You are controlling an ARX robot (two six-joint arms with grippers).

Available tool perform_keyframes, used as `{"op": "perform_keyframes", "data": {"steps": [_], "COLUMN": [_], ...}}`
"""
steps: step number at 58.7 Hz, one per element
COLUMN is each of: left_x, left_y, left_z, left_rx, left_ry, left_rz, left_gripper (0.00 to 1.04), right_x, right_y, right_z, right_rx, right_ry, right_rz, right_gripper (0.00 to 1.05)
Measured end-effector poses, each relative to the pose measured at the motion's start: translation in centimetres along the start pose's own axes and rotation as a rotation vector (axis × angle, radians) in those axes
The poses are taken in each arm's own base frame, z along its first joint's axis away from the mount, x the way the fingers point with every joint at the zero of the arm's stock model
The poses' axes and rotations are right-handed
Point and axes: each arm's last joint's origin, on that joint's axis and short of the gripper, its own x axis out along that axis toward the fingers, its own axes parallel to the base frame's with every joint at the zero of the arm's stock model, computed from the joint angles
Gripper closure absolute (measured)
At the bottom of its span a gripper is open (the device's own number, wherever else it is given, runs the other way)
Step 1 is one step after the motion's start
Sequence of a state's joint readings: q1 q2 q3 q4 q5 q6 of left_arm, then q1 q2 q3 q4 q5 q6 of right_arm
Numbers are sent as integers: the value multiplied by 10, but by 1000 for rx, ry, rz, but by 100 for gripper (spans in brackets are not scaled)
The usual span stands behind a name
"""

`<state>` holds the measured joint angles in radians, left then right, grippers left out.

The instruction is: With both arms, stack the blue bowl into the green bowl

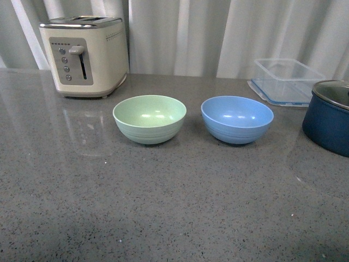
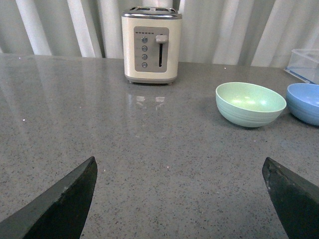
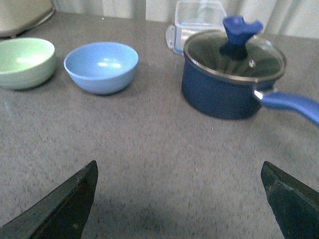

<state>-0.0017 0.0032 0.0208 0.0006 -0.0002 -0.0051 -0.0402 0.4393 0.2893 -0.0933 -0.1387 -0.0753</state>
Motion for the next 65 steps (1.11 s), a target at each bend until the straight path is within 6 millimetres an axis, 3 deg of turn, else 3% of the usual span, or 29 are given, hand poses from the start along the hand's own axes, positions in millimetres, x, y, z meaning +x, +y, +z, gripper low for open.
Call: {"op": "perform_keyframes", "data": {"steps": [8,12,31,39,50,65], "left_x": [0,0,0,0,0,0], "left_y": [0,0,0,0,0,0], "left_z": [0,0,0,0,0,0], "left_rx": [0,0,0,0,0,0], "left_ry": [0,0,0,0,0,0], "left_rz": [0,0,0,0,0,0], "left_gripper": [7,7,7,7,7,7], "right_x": [26,49,168,205,239,282], "right_y": [-1,-2,13,28,48,61], "right_z": [45,66,112,114,109,83], "right_rx": [-13,-32,26,69,92,155], "right_ry": [-4,-9,119,206,325,447], "right_rz": [53,52,53,63,61,-22], "right_gripper": [10,10,10,10,10,10]}}
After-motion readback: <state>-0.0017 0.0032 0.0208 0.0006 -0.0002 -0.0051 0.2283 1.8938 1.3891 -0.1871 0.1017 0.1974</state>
